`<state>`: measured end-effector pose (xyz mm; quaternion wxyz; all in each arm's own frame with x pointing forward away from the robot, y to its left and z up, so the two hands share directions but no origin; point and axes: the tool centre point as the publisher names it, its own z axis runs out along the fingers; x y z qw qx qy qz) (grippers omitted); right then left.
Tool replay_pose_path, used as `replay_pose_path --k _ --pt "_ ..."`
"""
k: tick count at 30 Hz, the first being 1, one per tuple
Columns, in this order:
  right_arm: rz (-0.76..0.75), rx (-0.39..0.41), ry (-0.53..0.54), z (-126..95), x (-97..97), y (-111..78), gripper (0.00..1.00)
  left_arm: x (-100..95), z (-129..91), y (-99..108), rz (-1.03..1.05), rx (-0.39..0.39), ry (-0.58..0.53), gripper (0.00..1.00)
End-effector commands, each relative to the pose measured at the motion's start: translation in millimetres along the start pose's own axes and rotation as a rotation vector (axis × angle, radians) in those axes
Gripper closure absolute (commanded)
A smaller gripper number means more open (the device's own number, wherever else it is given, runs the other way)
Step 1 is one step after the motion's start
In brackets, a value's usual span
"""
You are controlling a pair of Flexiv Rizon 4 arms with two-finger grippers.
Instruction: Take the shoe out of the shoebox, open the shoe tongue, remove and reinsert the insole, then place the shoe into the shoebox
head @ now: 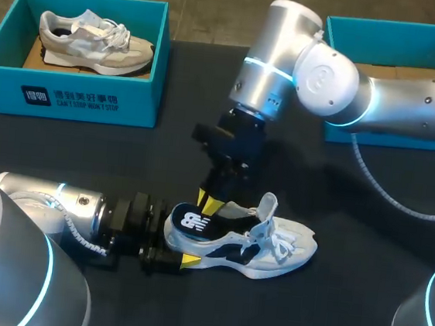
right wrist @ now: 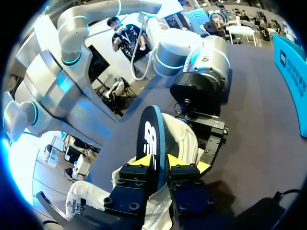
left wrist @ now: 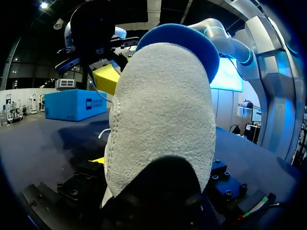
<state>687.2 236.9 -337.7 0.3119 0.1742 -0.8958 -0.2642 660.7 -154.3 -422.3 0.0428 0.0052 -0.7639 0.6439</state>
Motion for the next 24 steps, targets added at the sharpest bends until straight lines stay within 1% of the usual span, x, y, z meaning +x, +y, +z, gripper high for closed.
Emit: replay_pose_path --k 1,2,4,7,8,21,22,23,24 --pt "-0.004 0.002 0.008 2.7 -0.4 0.8 0.82 -0.2 -1.1 0.5 0.0 0.001 -0.001 1.0" --pt "-0.004 0.002 0.01 3.3 -0.5 0.7 0.8 -0.2 -1.1 0.5 0.0 0.001 -0.001 1.0" --pt "-0.002 0.005 0.015 3.8 -0.6 0.7 0.82 -0.2 -1.1 0.5 0.0 0.001 -0.001 1.0" --pt "0.003 0.012 0.019 3.9 -0.1 0.8 0.97 -0.2 -1.1 0.5 0.0 0.001 -0.001 1.0" --pt "0.006 0.015 0.018 3.5 0.5 1.3 1.0 -0.2 -1.1 0.5 0.0 0.001 -0.001 1.0" --pt "0.009 0.026 0.002 2.0 2.5 3.4 1.0 -0.2 -1.1 0.5 0.0 0.001 -0.001 1.0" --pt "0.009 0.026 0.004 1.9 2.6 3.3 0.96 -0.2 -1.1 0.5 0.0 0.001 -0.001 1.0" --pt "0.009 0.026 0.005 1.9 2.6 3.2 0.85 -0.2 -1.1 0.5 0.0 0.001 -0.001 1.0" --pt "0.009 0.026 0.006 1.8 2.7 2.8 0.78 -0.2 -1.1 0.5 0.0 0.001 -0.001 1.0"
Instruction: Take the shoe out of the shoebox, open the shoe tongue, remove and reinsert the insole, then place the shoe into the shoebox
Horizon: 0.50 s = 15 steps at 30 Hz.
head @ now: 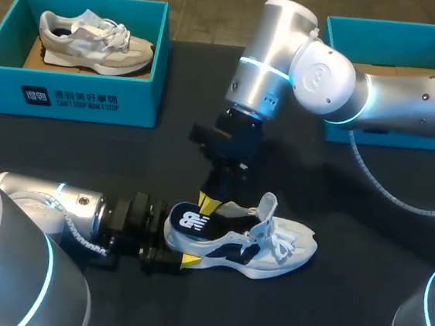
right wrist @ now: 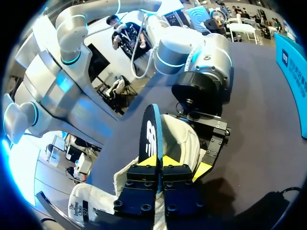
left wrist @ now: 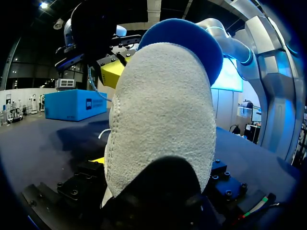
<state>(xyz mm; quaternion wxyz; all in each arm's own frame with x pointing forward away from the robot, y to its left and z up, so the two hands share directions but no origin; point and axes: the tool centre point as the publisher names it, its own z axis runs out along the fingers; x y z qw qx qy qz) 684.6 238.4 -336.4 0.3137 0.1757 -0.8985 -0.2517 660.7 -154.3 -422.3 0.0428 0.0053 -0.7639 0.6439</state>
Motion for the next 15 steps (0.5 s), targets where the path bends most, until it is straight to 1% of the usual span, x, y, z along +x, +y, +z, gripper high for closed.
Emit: replay_pose_path --k 1,2,4,7,12,13,15 --pt "0.002 0.001 0.0 0.3 1.1 0.0 0.73 -0.2 -1.0 0.5 0.0 0.001 -0.001 1.0" --pt "0.001 0.0 0.0 0.1 1.5 -0.6 0.72 -0.2 -1.0 0.5 0.0 0.001 -0.001 1.0" --pt "0.001 -0.002 0.0 -0.2 1.9 -1.6 0.76 -0.2 -1.0 0.5 0.0 0.001 -0.001 1.0" --pt "0.0 -0.009 0.002 -0.1 1.0 -4.2 0.77 -0.2 -1.0 0.5 0.0 0.001 -0.001 1.0" --pt "-0.01 -0.016 0.011 1.9 -0.5 -4.0 0.76 -0.2 -1.0 0.5 0.0 0.001 -0.001 1.0" --pt "-0.011 -0.016 0.013 2.3 -0.8 -3.9 0.77 -0.2 -1.0 0.5 0.0 0.001 -0.001 1.0" --pt "-0.013 -0.017 0.015 2.9 -1.1 -3.8 0.82 -0.2 -1.0 0.5 0.0 0.001 -0.001 1.0"
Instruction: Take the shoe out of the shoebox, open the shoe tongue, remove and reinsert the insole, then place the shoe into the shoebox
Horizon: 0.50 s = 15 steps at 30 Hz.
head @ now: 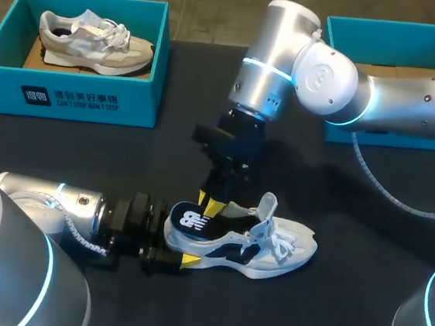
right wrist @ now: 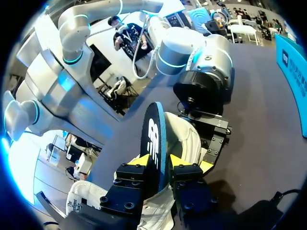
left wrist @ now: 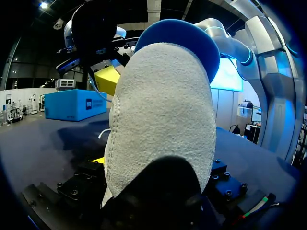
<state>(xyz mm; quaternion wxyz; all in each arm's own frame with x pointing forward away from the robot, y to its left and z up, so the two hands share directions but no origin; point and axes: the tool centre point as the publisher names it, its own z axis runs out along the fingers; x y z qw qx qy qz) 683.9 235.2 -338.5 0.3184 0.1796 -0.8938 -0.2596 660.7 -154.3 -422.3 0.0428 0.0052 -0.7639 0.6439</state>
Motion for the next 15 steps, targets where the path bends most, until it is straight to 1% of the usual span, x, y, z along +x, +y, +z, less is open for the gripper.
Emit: replay_pose_path --k 1,2,5,9,11,15 --pt "-0.002 -0.001 0.004 2.3 -2.1 0.1 0.91 -0.2 -1.0 0.5 0.0 0.001 -0.001 1.0" --pt "-0.002 0.0 0.006 2.4 -1.8 0.4 0.96 -0.2 -1.0 0.5 0.0 0.001 -0.001 1.0" --pt "-0.002 0.003 0.01 2.6 -1.6 2.2 0.83 -0.2 -1.0 0.5 0.0 0.001 -0.001 1.0" --pt "-0.002 0.005 0.019 5.6 -0.5 3.6 0.81 -0.2 -1.0 0.5 0.0 0.001 -0.001 1.0" --pt "0.001 0.001 0.024 6.2 0.2 3.0 0.76 -0.2 -1.0 0.5 0.0 0.001 -0.001 1.0" --pt "0.003 0.001 0.029 7.1 2.0 3.0 0.76 -0.2 -1.0 0.5 0.0 0.001 -0.001 1.0"
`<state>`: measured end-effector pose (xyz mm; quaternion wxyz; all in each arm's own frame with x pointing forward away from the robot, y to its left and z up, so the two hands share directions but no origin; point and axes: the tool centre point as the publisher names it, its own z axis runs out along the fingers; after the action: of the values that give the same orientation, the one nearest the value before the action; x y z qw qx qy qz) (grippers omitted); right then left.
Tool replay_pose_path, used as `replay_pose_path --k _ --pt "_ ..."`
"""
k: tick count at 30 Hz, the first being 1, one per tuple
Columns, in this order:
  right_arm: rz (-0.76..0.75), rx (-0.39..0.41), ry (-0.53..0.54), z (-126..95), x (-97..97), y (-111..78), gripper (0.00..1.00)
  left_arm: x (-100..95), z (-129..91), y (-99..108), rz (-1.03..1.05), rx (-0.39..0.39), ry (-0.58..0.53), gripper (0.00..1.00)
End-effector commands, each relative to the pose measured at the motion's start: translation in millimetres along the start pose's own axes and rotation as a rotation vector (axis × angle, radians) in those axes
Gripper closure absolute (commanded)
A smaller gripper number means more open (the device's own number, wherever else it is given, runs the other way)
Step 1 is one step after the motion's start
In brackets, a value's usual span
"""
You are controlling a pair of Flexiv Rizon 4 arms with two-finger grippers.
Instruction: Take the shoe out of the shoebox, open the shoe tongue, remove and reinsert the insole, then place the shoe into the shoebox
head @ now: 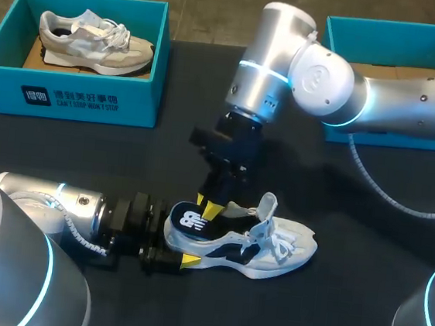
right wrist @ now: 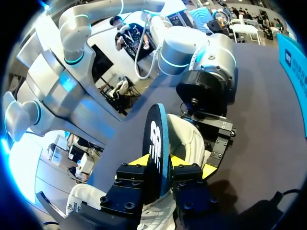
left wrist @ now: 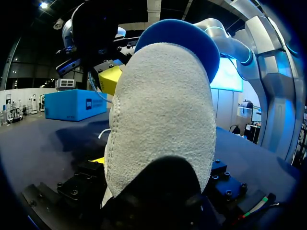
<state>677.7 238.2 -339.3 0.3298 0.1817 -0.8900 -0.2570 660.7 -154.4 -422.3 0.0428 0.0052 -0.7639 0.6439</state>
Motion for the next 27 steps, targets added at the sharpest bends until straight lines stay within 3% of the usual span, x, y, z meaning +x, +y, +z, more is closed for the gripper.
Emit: replay_pose_path --k 1,27 --pt "0.001 0.0 0.008 3 -0.5 0.3 0.76 -0.2 -1 1 0.0 0.001 -0.001 1.0" --pt "0.005 -0.051 0.063 23 2.9 -7.1 0.81 -0.2 -1 1 0.0 0.001 -0.001 1.0"
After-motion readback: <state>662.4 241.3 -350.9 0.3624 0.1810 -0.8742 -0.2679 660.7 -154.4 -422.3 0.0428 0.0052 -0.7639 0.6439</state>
